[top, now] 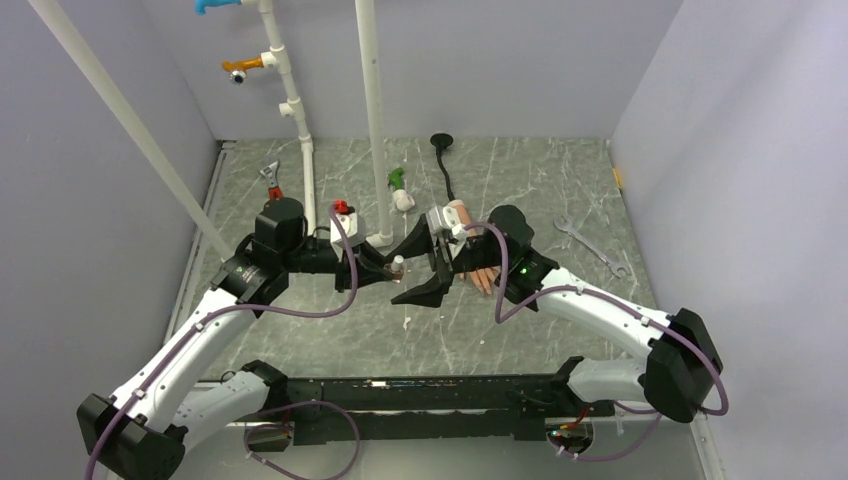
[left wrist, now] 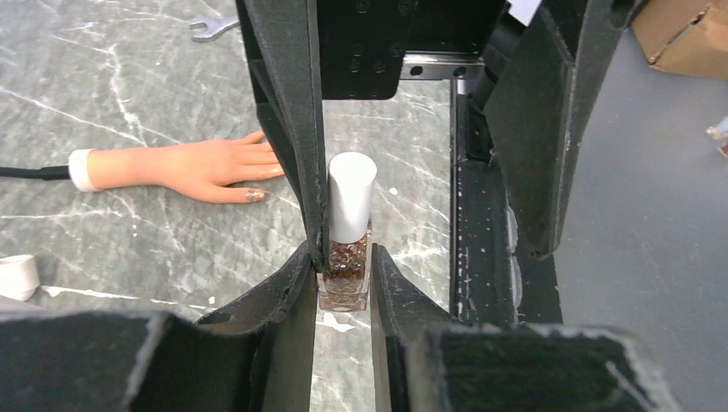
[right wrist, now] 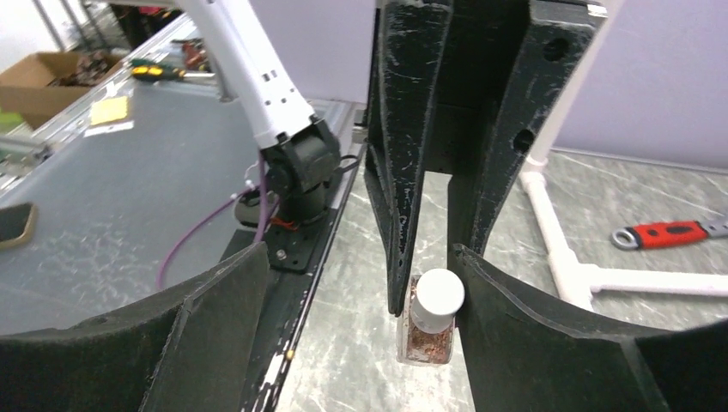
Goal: Paint the nails
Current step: Unscrew the nail polish bottle.
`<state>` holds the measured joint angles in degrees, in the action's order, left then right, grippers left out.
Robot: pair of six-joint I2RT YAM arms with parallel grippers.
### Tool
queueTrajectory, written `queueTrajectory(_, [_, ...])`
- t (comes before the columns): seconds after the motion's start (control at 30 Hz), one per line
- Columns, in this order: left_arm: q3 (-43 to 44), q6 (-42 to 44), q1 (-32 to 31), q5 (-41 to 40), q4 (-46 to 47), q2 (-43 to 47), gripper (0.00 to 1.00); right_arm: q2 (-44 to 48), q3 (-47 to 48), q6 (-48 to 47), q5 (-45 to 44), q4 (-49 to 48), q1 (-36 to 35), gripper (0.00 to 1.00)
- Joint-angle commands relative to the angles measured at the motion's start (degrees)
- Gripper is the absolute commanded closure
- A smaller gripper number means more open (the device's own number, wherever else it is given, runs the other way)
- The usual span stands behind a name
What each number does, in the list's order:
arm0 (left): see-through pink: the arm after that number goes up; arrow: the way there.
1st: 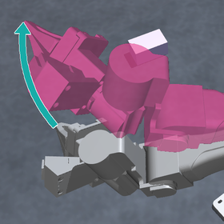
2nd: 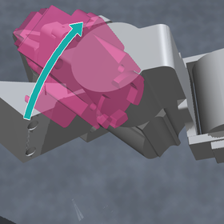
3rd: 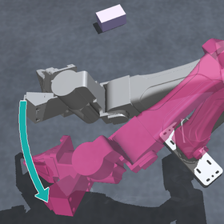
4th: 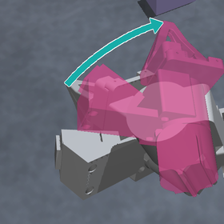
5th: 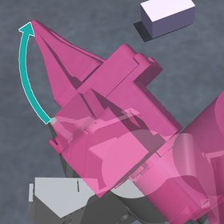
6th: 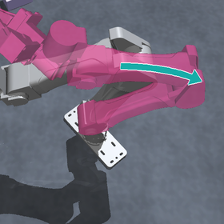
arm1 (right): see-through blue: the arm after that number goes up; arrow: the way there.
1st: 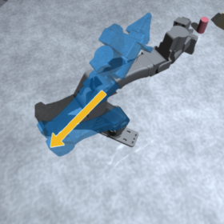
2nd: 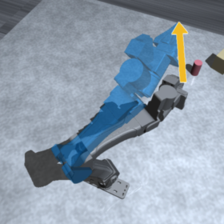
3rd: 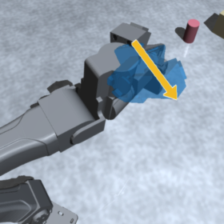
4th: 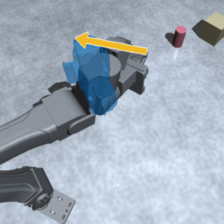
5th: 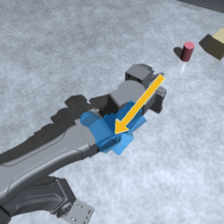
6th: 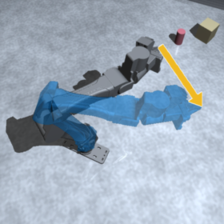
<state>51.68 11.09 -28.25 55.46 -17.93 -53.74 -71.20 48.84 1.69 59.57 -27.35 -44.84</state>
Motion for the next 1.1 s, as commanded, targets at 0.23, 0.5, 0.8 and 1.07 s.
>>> queueTrajectory(0.23, [1.7, -1.6, -0.6, -3.1, 3.6, 2.6, 1.00, 5.5, -5.2, 16.1, -25.6, -10.1, 0.7, 0.21])
queueTrajectory(0.5, [1.5, -1.8, -0.6, -3.1, 3.7, 2.3, 1.00, 4.2, -2.9, 20.5, -32.1, -9.7, 0.7, 0.00])
queueTrajectory(0.8, [0.4, -4.2, -0.6, -7.9, 6.5, 3.2, 1.00, 6.5, -4.1, 22.4, -35.9, -9.8, 0.7, 0.03])
queueTrajectory(1.07, [-0.4, -6.4, -0.6, -12.0, 8.3, 3.7, 1.00, 7.2, -5.5, 16.2, -35.4, -8.2, -1.0, 0.00])
